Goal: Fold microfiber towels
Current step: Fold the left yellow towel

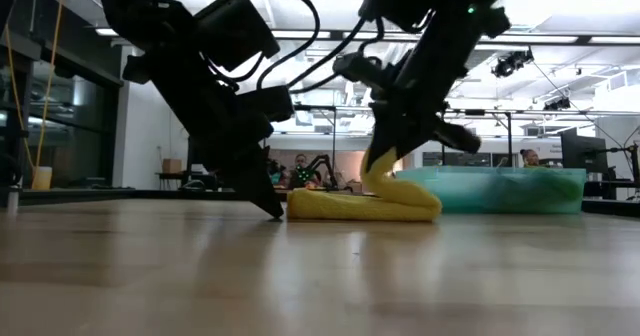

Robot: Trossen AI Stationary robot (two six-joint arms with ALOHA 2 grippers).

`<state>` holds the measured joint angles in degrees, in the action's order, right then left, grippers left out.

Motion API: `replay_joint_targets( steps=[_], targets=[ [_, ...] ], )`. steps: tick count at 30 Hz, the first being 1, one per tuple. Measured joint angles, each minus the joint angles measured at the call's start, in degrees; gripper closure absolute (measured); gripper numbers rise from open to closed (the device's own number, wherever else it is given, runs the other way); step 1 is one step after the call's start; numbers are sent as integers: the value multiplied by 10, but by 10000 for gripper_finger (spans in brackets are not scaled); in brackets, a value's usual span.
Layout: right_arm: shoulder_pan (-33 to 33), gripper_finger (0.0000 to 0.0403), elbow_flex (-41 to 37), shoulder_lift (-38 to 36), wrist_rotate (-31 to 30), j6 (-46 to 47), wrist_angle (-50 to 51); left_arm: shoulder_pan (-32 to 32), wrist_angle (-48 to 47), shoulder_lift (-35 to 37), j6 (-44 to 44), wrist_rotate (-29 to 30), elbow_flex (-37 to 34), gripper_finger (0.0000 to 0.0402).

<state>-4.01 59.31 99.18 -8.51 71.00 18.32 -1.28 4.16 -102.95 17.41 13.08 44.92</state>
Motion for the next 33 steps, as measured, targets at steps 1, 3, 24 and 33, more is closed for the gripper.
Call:
replay_joint_targets(
  steps=[1,3,24,33],
  targets=[
    [3,403,0,4,-1,4,-10,0,0,1,0,0,0,401],
    [9,403,0,11,-1,10,-27,0,0,2,0,-1,-1,401],
    [25,266,0,17,25,-21,-166,0,0,3,0,-3,-1,401],
    [53,220,0,4,88,-86,-146,-5,-34,26,-1,-8,-2,401]
  ],
)
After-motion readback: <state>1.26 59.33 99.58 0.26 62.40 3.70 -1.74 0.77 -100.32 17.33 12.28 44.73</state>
